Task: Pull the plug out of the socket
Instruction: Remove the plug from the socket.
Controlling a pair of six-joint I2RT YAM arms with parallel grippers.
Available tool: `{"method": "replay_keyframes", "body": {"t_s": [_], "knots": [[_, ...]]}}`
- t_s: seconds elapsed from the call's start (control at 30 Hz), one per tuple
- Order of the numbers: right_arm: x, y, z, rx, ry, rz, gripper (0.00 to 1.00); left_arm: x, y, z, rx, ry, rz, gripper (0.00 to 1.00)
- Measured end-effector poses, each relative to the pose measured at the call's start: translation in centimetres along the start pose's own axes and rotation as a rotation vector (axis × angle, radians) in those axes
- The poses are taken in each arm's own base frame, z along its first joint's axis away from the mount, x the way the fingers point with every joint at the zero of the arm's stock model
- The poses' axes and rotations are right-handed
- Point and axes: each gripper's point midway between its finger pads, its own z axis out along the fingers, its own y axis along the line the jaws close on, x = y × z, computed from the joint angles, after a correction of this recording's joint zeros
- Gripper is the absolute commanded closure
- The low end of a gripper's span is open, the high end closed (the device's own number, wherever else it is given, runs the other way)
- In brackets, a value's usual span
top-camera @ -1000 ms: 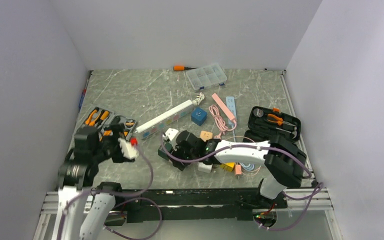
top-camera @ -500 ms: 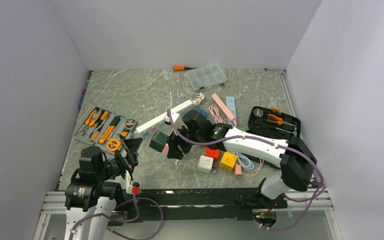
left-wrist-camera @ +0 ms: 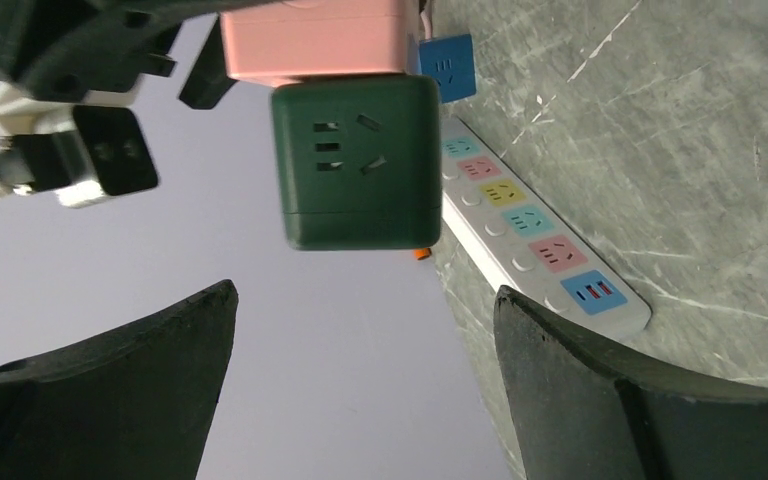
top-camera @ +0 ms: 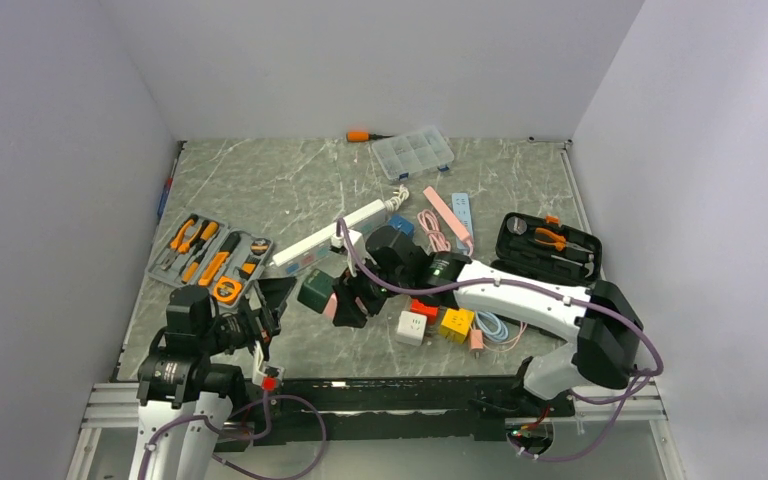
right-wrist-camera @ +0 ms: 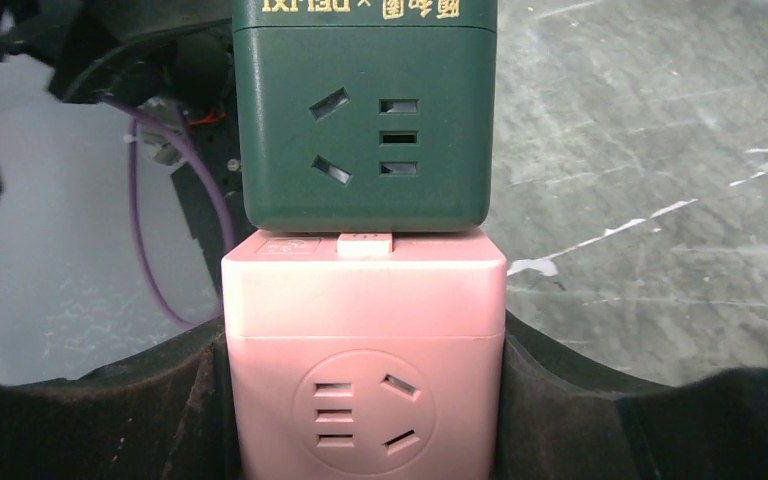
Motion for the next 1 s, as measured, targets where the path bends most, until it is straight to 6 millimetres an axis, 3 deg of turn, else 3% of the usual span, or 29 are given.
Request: {"method": "replay_keyframes", "body": {"t_s": [0.2, 0.63, 0.9, 1.0], "knots": [[-0.6, 2.7, -0.9, -0.023, -0.031, -0.002, 1.00, -0.2, 0.0, 0.3, -0.002, -0.025, -0.013, 0.01], [-4.1, 3.9, 1.1, 0.005, -0.035, -0.039, 1.00, -0.1, 0.7, 0.8, -0.044, -0.052, 0.017, 0.01], [-3.8, 2.8, 2.6, 0.038, -0.013, -0.068, 1.00, 0.5, 1.1, 0.8, -0.035, -0.036, 0.015, 0.30], [-4.3, 2.7, 2.5, 0.043, -0.021, -0.080, 1.00, 0.8, 0.9, 0.8, -0.024, -0.029, 0.008, 0.35]]}}
